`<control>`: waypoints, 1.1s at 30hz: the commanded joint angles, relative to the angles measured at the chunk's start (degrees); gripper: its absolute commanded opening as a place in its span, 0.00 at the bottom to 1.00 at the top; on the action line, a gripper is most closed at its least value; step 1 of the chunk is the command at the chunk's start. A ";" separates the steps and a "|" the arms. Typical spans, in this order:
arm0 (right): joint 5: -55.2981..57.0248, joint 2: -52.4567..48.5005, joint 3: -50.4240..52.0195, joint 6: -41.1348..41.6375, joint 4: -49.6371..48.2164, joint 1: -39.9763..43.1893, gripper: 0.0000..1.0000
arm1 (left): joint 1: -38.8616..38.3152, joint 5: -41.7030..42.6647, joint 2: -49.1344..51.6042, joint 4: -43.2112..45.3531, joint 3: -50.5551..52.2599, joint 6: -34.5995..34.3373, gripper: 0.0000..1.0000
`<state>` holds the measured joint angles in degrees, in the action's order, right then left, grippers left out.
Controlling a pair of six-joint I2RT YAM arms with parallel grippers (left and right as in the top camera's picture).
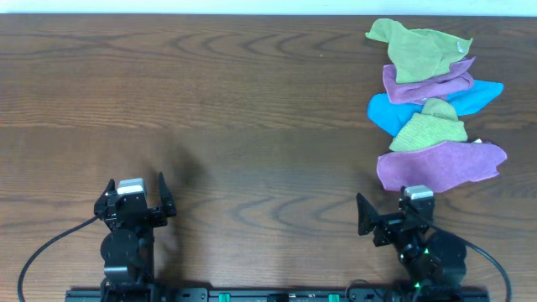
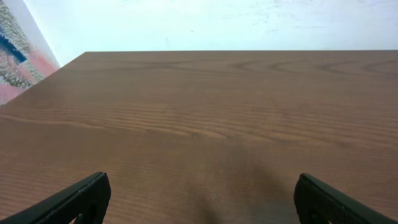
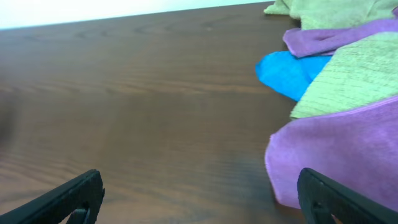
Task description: Fold the cloth
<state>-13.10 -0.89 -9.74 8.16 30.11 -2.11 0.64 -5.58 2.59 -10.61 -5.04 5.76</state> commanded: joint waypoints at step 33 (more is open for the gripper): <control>15.34 -79.49 -46.71 21.62 18.64 15.93 0.83 | 0.20 -0.57 0.04 -0.59 1.66 -0.63 0.95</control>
<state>1.96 -79.07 -55.42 27.53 48.73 12.75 0.64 -5.58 2.59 -10.61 -5.04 5.76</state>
